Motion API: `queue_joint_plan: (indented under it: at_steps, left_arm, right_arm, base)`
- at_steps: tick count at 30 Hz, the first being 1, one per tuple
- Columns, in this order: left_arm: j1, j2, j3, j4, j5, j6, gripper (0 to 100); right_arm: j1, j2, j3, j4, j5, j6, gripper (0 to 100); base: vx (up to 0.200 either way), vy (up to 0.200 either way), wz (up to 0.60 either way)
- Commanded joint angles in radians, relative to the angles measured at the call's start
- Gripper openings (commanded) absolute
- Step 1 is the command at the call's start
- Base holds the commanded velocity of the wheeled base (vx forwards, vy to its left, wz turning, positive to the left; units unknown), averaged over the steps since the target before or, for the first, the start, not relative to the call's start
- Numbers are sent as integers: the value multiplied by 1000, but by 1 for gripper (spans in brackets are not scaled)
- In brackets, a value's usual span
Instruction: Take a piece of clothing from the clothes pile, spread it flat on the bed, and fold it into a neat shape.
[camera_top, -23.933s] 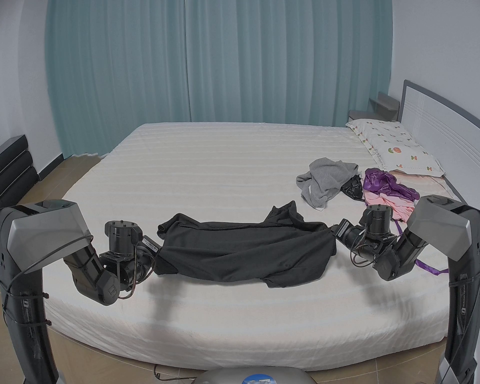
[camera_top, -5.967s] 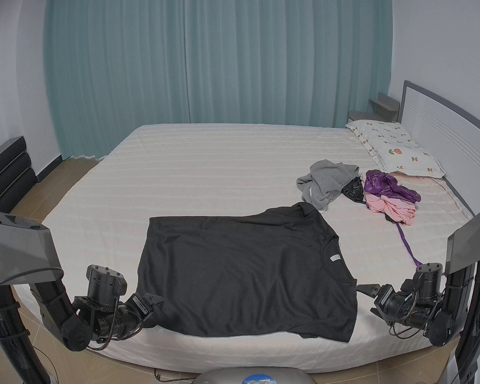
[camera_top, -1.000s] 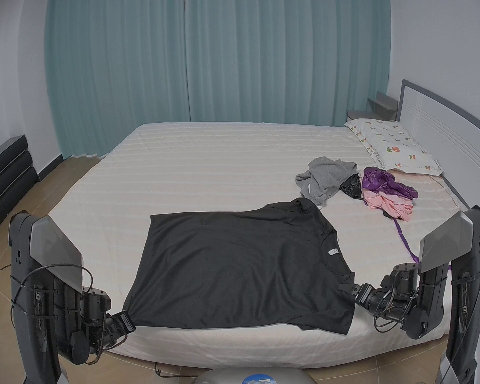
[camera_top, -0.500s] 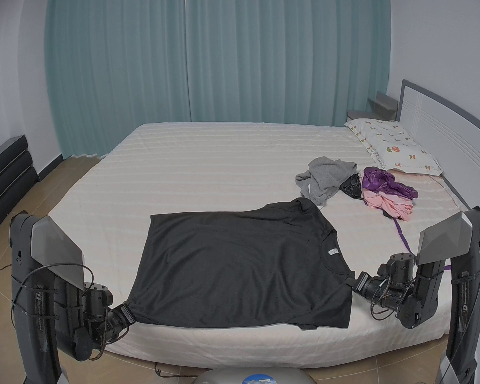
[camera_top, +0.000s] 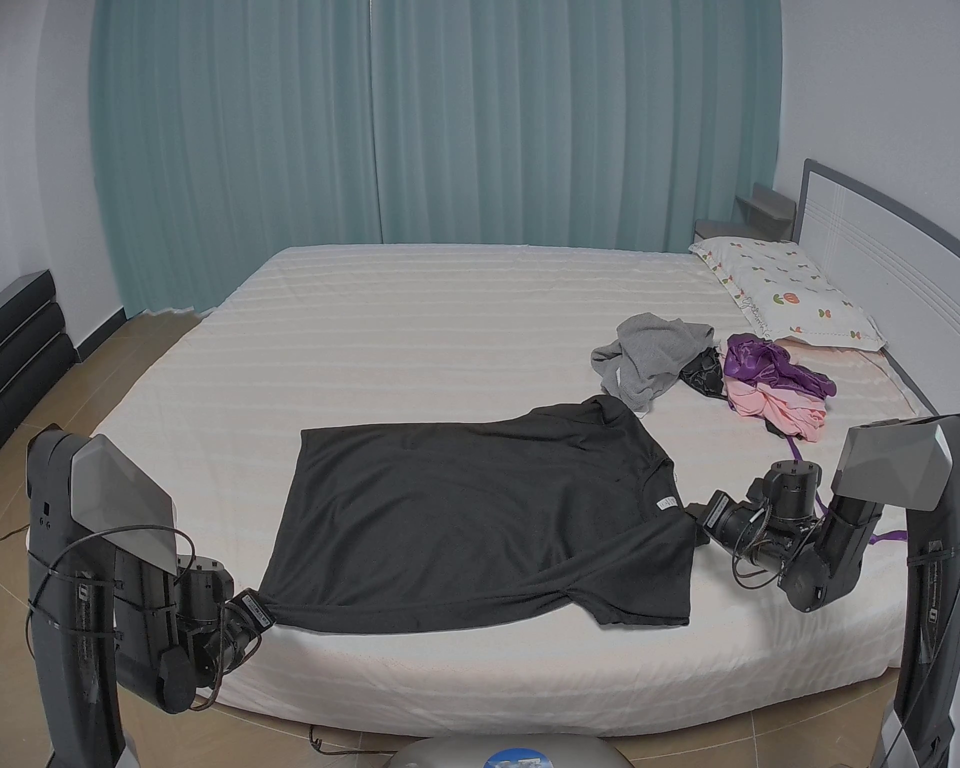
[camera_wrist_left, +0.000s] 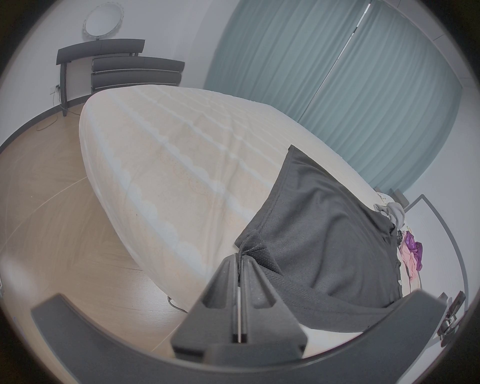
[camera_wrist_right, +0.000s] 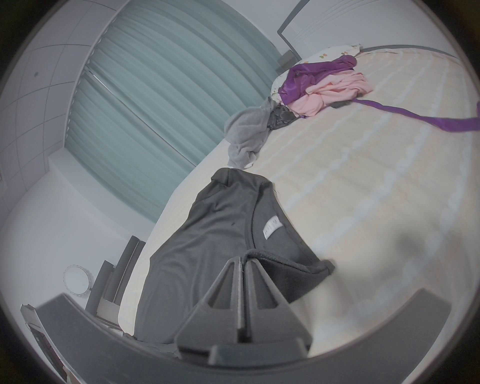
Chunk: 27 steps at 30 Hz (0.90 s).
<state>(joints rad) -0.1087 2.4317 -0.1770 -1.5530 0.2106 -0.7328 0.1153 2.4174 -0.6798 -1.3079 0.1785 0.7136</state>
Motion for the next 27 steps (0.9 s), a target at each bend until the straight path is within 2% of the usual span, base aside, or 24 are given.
queue_joint_plan:
  at_steps: [1, 11, 12, 18, 25, 27]
  left_arm:
    - [-3, 41, -21, -16, 12, -7, 0]
    - [-8, 41, -25, -16, 12, -10, 0]
    - [-8, 41, -25, -16, 12, -10, 0]
    - [-8, 41, -25, -16, 10, -10, 0]
    - [-8, 35, -25, -16, 12, -10, 0]
    - [-8, 33, -21, -16, 12, -10, 0]
  right_arm:
    - [6, 31, -130, 71, -2, -5, 0]
    - [3, 91, -314, 233, -1, -28, 0]
    - [3, 92, -319, 249, 1, -39, 100]
    - [0, 75, -285, 265, 7, -95, 100]
    - [-20, -31, -156, 243, 41, -100, 100]
    - [-8, -81, 9, 211, 108, -137, 100]
  base:
    - [0, 0, 0]
    - [0, 0, 0]
    - [0, 0, 0]
    - [0, 0, 0]
    - [0, 0, 0]
    - [0, 0, 0]
